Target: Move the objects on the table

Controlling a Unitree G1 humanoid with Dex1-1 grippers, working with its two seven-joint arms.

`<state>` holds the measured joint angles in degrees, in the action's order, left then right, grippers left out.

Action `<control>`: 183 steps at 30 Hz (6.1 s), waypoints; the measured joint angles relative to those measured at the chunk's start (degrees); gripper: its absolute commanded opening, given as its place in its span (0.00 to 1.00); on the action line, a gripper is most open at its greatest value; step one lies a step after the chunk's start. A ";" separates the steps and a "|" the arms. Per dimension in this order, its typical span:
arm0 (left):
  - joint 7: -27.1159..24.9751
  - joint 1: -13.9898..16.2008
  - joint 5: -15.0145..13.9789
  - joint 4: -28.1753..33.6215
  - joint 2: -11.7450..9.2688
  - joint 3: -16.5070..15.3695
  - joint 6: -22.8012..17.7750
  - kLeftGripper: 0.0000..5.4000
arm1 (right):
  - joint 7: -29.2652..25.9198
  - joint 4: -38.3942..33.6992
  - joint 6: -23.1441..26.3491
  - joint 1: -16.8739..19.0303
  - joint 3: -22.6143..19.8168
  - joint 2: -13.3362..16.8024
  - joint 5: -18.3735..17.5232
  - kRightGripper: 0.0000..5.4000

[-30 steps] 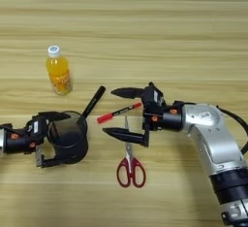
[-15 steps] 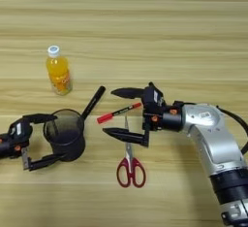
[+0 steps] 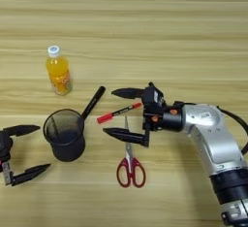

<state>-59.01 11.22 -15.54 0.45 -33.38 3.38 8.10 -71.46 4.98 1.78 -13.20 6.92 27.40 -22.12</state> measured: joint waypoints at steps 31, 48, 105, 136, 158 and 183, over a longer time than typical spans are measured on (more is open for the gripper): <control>29.77 -6.22 -0.96 14.92 12.84 -6.52 -7.05 1.00 | 23.58 2.42 -6.99 -0.68 -10.80 -10.01 -0.07 0.99; 42.66 -17.36 11.23 1.94 23.62 0.03 -7.04 1.00 | 43.74 11.21 -19.21 -3.76 -14.20 -17.01 6.55 0.99; 50.15 -41.20 13.11 -41.73 31.03 -3.70 1.26 0.66 | 60.56 22.82 -17.26 -6.64 -16.41 -18.54 12.35 1.00; 37.46 -40.47 10.52 -23.86 27.81 -1.87 -5.16 0.66 | 39.66 7.70 -13.55 -5.41 -14.28 -13.22 2.91 1.00; 22.04 -33.84 -0.75 3.57 23.09 2.28 -24.21 0.65 | 16.82 -10.36 -0.79 1.10 -6.89 -2.25 -3.93 1.00; 10.83 -27.44 -2.65 13.39 18.39 11.07 -24.49 0.65 | 17.78 -12.10 1.61 4.62 4.05 -3.96 1.42 0.96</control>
<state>-48.19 -16.22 -18.19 13.84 -14.98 14.45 -16.39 -53.69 -7.12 3.39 -8.58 10.97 23.44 -20.70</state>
